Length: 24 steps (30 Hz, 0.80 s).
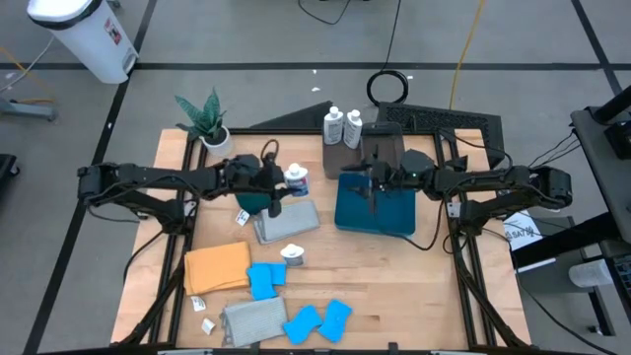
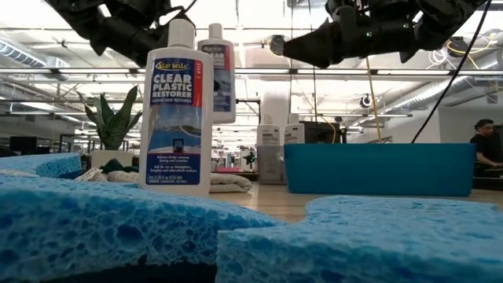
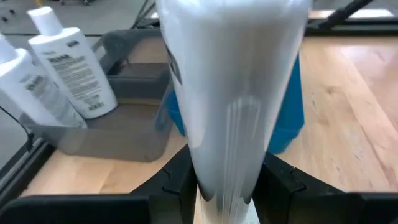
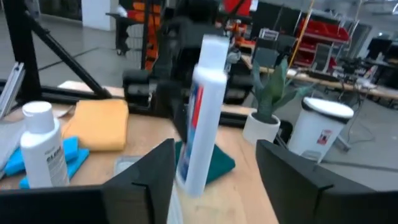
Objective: Pick & Place Kitchen Items
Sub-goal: Put the white clear plastic restorer into the left black bin
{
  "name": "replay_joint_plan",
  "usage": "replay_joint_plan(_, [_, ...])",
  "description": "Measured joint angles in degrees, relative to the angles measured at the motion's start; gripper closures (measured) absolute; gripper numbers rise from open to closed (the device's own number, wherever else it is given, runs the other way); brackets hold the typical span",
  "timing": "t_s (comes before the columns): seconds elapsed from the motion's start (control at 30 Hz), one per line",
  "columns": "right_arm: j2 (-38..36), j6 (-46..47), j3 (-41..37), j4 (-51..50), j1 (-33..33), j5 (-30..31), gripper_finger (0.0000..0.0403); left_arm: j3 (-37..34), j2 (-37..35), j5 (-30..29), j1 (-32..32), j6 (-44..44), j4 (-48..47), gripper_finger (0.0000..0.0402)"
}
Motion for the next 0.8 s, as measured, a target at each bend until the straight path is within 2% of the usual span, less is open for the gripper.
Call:
replay_joint_plan(0.23, [0.0,4.6,0.0,5.3,-0.2,0.0,0.0139,5.1,6.1,0.4,-0.2,0.0,-0.4,0.0284])
replay_joint_plan(0.4, [0.2,6.8,0.0,7.2,0.4,0.0,0.0113,7.9,10.5,0.5,-1.3,0.0,-0.5,0.0284])
replay_joint_plan(0.8, [1.3,7.6,0.1,9.6,1.8,0.0,0.0127,12.9,15.7,0.6,-3.4,0.4,-1.0,0.0284])
